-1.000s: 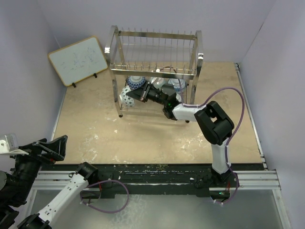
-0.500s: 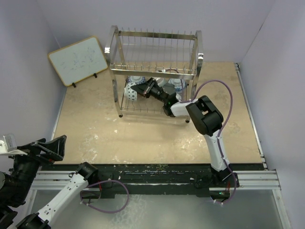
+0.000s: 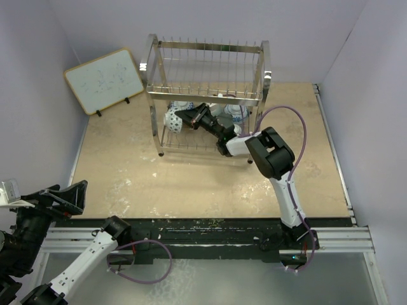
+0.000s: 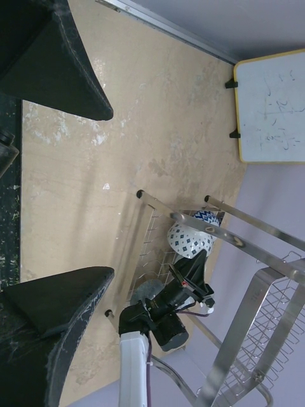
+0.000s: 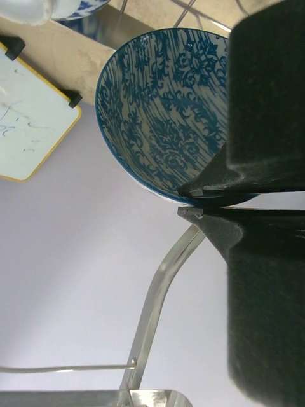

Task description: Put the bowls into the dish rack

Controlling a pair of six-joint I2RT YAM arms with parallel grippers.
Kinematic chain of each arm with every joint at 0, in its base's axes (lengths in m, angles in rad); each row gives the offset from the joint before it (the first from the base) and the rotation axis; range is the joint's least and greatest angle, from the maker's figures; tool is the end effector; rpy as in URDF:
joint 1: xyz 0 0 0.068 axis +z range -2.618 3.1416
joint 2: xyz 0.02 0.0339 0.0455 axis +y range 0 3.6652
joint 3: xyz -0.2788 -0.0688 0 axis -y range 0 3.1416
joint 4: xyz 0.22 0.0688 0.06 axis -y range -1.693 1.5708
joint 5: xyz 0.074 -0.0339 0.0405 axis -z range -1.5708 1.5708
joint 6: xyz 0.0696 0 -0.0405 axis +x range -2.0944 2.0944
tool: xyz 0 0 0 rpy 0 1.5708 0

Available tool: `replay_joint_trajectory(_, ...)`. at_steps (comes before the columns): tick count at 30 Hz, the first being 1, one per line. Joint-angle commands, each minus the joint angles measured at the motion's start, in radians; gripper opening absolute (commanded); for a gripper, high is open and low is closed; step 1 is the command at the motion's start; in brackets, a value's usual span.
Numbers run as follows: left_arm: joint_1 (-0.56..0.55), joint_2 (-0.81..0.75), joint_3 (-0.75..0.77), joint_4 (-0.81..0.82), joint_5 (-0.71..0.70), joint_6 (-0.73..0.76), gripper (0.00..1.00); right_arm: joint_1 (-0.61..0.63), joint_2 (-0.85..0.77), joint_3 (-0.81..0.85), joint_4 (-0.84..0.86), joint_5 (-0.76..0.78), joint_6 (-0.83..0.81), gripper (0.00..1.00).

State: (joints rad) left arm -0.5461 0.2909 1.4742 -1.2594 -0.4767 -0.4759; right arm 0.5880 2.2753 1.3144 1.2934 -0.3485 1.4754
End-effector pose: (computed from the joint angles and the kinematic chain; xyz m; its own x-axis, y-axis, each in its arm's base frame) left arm -0.0552 0.0709 0.4095 -0.0900 -0.4216 -0.9023 0.0329 0.9042 -0.4258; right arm 0.4091 0.3013 0.2255 -0.7605 0.6175 -0.2010 -0.3456 -0.1228 0.9303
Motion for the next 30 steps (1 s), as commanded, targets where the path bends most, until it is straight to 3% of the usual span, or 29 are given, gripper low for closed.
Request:
replay_joint_trajectory(1,-0.005,0.023,0.021,0.012,-0.012,0.010,0.99,0.004,-0.006,0.066,0.168,0.039,0.071,0.09)
replay_joint_trajectory(18,-0.005,0.030,0.036,0.001,-0.019,0.011,0.99,0.011,0.060,0.064,0.065,0.039,0.099,0.10)
replay_joint_trajectory(30,-0.005,0.029,0.034,0.000,-0.019,0.010,0.99,0.009,-0.069,-0.093,-0.085,0.150,0.042,0.17)
